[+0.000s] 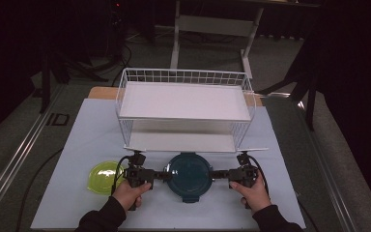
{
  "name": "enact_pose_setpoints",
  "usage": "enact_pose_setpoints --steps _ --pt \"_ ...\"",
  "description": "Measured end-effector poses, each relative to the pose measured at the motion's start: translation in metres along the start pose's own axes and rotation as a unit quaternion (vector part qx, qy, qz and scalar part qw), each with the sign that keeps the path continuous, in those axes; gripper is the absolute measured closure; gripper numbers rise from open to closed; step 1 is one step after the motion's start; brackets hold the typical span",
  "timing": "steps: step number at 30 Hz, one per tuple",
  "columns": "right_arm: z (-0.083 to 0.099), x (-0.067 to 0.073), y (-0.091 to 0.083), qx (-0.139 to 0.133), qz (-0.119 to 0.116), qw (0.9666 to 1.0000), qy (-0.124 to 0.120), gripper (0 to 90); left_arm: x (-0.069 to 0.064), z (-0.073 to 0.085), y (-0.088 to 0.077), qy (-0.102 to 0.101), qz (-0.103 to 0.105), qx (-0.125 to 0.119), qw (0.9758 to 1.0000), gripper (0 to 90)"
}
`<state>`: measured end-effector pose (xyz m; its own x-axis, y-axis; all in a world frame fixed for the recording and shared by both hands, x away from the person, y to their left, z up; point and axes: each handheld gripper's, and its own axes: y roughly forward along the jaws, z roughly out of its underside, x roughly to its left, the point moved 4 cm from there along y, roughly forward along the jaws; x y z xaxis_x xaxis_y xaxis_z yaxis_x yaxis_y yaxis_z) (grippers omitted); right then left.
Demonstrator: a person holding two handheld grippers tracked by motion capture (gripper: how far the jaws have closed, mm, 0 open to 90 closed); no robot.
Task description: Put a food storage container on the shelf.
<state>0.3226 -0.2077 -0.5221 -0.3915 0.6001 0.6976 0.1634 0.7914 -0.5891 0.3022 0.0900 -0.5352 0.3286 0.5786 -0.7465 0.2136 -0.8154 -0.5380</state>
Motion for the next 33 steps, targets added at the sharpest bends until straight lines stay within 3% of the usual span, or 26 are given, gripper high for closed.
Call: enact_pose_setpoints --steps 6,10,13,16,18,25,33 --pt "0.001 -0.004 0.004 0.012 -0.004 0.9997 0.021 47.2 0.002 0.000 0.000 -0.007 0.009 0.004 0.9999 48.0" --pt "0.001 -0.004 0.009 0.029 -0.022 0.9986 0.039 48.3 0.004 0.000 0.001 -0.020 0.022 0.010 0.9995 48.2" --pt "0.001 -0.009 0.010 0.035 -0.044 0.9962 0.067 49.4 0.005 0.000 0.002 -0.015 0.030 0.013 0.9994 48.1" --pt "0.002 -0.010 0.010 0.039 -0.055 0.9945 0.080 50.3 0.005 -0.001 0.002 -0.011 0.032 0.021 0.9992 48.1" --pt "0.002 -0.012 0.011 0.044 -0.070 0.9917 0.098 52.5 0.005 -0.002 0.003 -0.011 0.030 0.025 0.9992 48.1" --pt "0.002 -0.009 0.009 0.046 -0.058 0.9914 0.108 54.1 0.000 0.001 0.000 -0.012 0.020 0.013 0.9996 49.6" --pt "0.004 0.001 0.003 0.052 -0.040 0.9935 0.092 56.3 -0.008 0.002 -0.004 -0.024 0.010 0.009 0.9996 53.6"
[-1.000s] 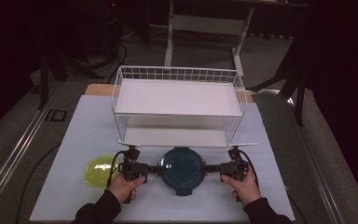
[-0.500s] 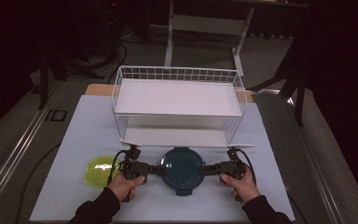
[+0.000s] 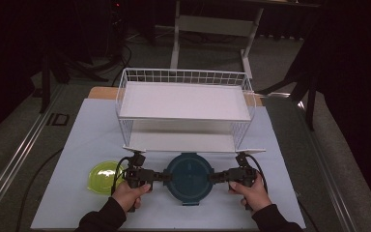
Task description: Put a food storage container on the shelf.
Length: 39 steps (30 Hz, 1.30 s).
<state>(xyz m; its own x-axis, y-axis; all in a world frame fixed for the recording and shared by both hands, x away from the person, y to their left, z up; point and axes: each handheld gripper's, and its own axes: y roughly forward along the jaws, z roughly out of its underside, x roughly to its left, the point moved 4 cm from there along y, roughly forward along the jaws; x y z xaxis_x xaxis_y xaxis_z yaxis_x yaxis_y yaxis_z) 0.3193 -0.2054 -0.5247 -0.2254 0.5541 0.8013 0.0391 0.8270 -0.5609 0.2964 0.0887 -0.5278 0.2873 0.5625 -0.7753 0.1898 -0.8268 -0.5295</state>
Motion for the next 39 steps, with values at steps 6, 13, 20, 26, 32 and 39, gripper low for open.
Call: enact_pose_setpoints --steps 6,13,20,26,32,39 --pt "-0.001 0.005 -0.007 -0.014 0.009 0.9997 -0.016 56.3 -0.006 0.001 0.001 -0.003 0.001 0.002 1.0000 54.5" --pt "-0.001 0.015 -0.017 -0.022 0.009 0.9992 -0.033 56.3 -0.016 -0.006 -0.004 0.004 0.007 -0.001 1.0000 55.0" --pt "-0.006 0.031 -0.029 -0.034 0.007 0.9980 -0.053 56.5 -0.031 -0.015 -0.014 0.017 0.013 -0.013 0.9997 55.3" --pt "-0.012 0.046 -0.040 -0.044 0.003 0.9968 -0.066 56.6 -0.047 -0.025 -0.026 0.024 0.011 -0.027 0.9993 55.4" --pt "-0.021 0.066 -0.054 -0.054 0.000 0.9949 -0.085 56.6 -0.066 -0.037 -0.039 0.036 0.010 -0.039 0.9986 55.5" --pt "-0.041 0.097 -0.077 -0.081 -0.001 0.9902 -0.114 56.7 -0.093 -0.061 -0.058 0.055 0.013 -0.055 0.9969 55.6"
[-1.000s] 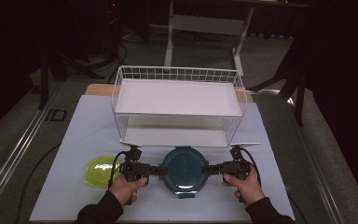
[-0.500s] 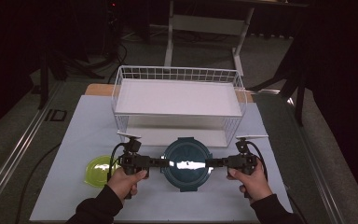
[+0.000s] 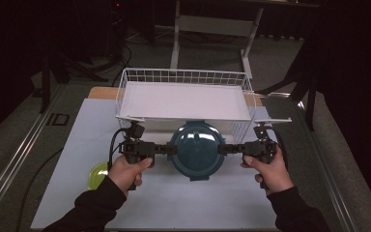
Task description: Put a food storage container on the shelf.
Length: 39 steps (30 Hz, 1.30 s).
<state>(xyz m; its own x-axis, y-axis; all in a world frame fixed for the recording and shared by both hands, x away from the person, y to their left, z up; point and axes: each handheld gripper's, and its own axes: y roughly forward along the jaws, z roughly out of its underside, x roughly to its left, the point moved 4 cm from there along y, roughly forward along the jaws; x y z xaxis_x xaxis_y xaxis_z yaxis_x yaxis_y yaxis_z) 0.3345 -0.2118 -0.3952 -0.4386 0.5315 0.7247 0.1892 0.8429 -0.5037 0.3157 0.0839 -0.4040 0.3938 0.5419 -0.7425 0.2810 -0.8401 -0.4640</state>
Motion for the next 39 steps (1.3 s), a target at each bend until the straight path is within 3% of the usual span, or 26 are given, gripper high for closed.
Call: enact_pose_setpoints --steps 11,15,24,31,39 --pt "-0.042 0.018 -0.007 -0.022 -0.007 0.9997 -0.006 56.7 -0.014 -0.044 -0.017 0.013 -0.009 -0.023 0.9996 55.6" --pt "-0.058 0.022 -0.006 -0.025 -0.001 0.9996 -0.012 56.7 -0.011 -0.061 -0.020 0.010 -0.003 -0.027 0.9996 55.7" --pt "-0.091 0.021 0.000 -0.030 0.003 0.9995 0.002 56.5 -0.006 -0.100 -0.023 0.015 -0.013 -0.029 0.9994 55.6" --pt "-0.113 0.015 0.007 -0.026 -0.007 0.9994 0.024 56.3 -0.001 -0.120 -0.025 0.003 -0.017 -0.045 0.9989 55.6" --pt "-0.125 0.009 0.012 -0.015 -0.009 0.9981 0.060 54.5 0.014 -0.130 -0.020 -0.026 0.018 -0.043 0.9986 54.6"
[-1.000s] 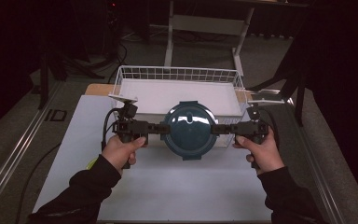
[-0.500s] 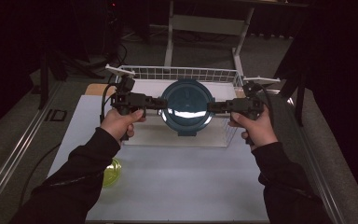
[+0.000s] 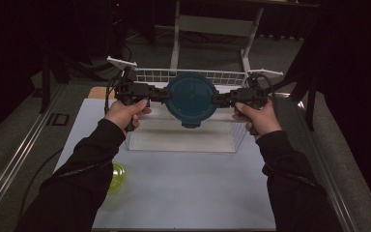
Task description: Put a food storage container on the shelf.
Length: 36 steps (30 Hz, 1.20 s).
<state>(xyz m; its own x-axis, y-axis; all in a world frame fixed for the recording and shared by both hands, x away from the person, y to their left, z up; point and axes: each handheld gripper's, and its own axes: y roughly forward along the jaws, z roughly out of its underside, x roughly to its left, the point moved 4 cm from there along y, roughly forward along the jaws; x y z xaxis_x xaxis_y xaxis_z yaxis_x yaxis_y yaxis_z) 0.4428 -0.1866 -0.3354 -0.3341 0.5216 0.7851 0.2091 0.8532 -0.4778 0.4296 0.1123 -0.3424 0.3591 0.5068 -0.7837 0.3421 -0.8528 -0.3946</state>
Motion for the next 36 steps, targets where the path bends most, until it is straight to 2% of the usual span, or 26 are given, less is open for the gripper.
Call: enact_pose_setpoints --steps 2,7,9,12,14,17,18,20,23,25,28,30,32,35,36 --pt "-0.002 -0.002 0.002 0.001 -0.002 0.9999 0.013 53.4 0.002 -0.002 0.001 -0.005 -0.002 0.001 1.0000 53.3" --pt "-0.006 -0.005 0.004 0.004 -0.005 0.9997 0.024 52.0 0.008 -0.004 0.005 -0.016 -0.001 -0.004 0.9999 51.4" --pt "-0.009 -0.011 0.007 -0.003 -0.013 0.9990 0.043 50.0 0.010 -0.005 0.007 -0.023 -0.001 -0.005 0.9997 49.1" --pt "-0.012 -0.015 0.009 -0.002 -0.017 0.9987 0.048 45.4 0.009 -0.005 0.008 -0.014 -0.004 -0.007 0.9999 48.2" --pt "-0.014 -0.016 0.009 0.001 -0.007 0.9988 0.048 41.8 0.007 -0.004 0.008 -0.002 -0.012 -0.009 0.9999 47.5" --pt "-0.014 -0.012 0.007 -0.002 0.019 0.9995 0.027 39.1 0.001 -0.003 0.005 0.031 -0.043 -0.021 0.9984 46.0" --pt "-0.014 -0.011 0.006 -0.006 0.031 0.9994 0.016 37.0 -0.001 -0.002 0.004 0.045 -0.054 -0.024 0.9972 46.0" --pt "-0.013 -0.007 0.003 -0.015 0.059 0.9981 -0.006 36.6 -0.005 0.000 0.003 0.055 -0.060 -0.029 0.9962 45.7" --pt "-0.011 0.001 -0.001 -0.030 0.086 0.9952 -0.037 37.0 -0.008 0.001 -0.003 0.082 -0.082 -0.038 0.9925 44.2" --pt "-0.009 0.005 -0.004 -0.035 0.099 0.9927 -0.059 38.6 -0.008 0.001 -0.008 0.084 -0.086 -0.047 0.9916 42.4" --pt "-0.005 0.009 -0.011 -0.050 0.111 0.9890 -0.084 40.4 -0.011 0.004 -0.016 0.097 -0.100 -0.061 0.9884 41.8" --pt "-0.001 0.013 -0.015 -0.058 0.115 0.9867 -0.099 40.8 -0.014 0.008 -0.021 0.109 -0.109 -0.061 0.9862 41.8" --pt "0.005 0.017 -0.019 -0.061 0.108 0.9861 -0.110 42.5 -0.020 0.013 -0.026 0.133 -0.108 -0.067 0.9829 41.3" --pt "0.017 0.025 -0.021 -0.058 0.109 0.9828 -0.137 45.0 -0.028 0.025 -0.032 0.163 -0.102 -0.073 0.9786 38.6" --pt "0.021 0.029 -0.021 -0.055 0.112 0.9810 -0.148 46.4 -0.030 0.030 -0.034 0.173 -0.092 -0.074 0.9777 37.1"
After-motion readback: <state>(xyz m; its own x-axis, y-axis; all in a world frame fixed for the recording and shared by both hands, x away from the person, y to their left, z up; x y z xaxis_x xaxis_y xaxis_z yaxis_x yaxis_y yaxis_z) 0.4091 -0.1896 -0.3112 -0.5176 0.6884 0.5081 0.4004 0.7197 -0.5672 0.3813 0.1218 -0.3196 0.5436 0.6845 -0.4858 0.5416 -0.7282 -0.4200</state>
